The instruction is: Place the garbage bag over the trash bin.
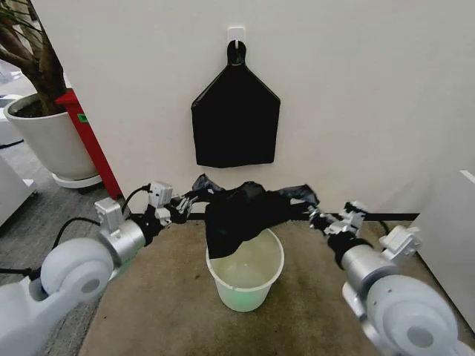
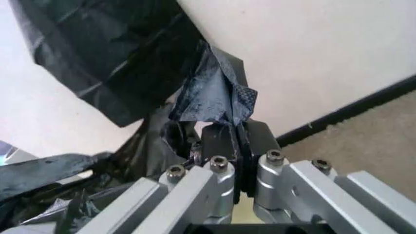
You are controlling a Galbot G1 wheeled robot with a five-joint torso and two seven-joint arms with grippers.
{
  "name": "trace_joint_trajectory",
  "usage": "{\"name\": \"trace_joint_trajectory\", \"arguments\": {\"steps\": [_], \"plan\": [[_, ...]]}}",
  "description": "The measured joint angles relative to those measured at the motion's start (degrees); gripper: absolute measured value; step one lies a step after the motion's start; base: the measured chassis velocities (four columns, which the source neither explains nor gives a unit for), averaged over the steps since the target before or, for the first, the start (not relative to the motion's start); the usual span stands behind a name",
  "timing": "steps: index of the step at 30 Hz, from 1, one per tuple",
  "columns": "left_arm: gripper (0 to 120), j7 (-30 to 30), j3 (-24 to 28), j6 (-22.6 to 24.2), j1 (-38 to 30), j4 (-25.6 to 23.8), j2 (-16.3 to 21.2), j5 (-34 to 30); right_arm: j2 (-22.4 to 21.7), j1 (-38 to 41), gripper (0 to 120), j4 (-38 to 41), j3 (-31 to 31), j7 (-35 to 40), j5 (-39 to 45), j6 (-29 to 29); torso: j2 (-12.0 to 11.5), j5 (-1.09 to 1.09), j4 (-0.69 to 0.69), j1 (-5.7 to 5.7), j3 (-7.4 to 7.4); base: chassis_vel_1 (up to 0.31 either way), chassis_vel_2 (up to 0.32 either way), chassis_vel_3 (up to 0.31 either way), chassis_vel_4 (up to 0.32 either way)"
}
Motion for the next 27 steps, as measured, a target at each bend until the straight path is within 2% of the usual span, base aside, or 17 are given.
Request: {"name": "trace_joint_trajectory", "arguments": {"steps": [4, 7, 13, 14, 15, 20, 27], "plan": [[0, 0.09, 2.86, -0.36, -0.03, 1.4, -1.19, 2.41, 0.86, -2.44, 0, -0.03, -0.32, -0.03, -0.27, -0.46, 0.0, -0.01, 0.01, 0.0, 0.0, 0.0, 0.0, 0.0, 0.0], [0, -0.89, 5.91, -0.71, 1.47, 2.03, -2.11, 4.7, 4.05, -5.77, 0, -0.05, -2.32, -0.47, -1.15, -1.47, 0.0, -0.02, 0.0, 0.0, 0.0, 0.0, 0.0, 0.0, 0.0], [0, -4.18, 7.74, -0.91, 4.39, 1.86, -2.49, 5.94, 7.03, -9.21, 0, -0.09, -4.01, -0.93, -3.61, -2.28, 0.0, -0.01, 0.0, 0.0, 0.0, 0.0, 0.0, 0.0, 0.0], [0, -6.9, 7.71, -0.98, 6.47, 1.48, -3.08, 6.97, 8.14, -10.87, 0, -0.09, -4.15, -0.95, -5.24, -2.35, 0.0, -0.01, 0.01, 0.0, -0.01, 0.0, 0.0, 0.0, 0.0], [0, -6.9, 7.71, -0.98, 6.47, 1.48, -3.08, 6.97, 8.14, -10.87, 0, -0.09, -4.15, -0.95, -5.24, -2.35, 0.0, -0.01, 0.01, 0.0, -0.01, 0.0, 0.0, 0.0, 0.0], [0, -14.22, 2.48, -1.15, 16.17, 0.17, -7.03, 8.53, 11.47, -16.56, 0, -0.1, -4.8, 2.32, -9.59, -2.37, 0.0, -0.02, 0.01, 0.0, -0.01, 0.0, 0.0, 0.0, 0.0], [0, -16.29, -0.3, -1.4, 22.77, -1.86, -9.84, 9.51, 13.71, -18.03, 0, -0.1, -6.06, 6.36, -9.32, -2.65, 0.0, -0.01, 0.01, 0.0, -0.01, 0.0, 0.0, 0.0, 0.0]]}}
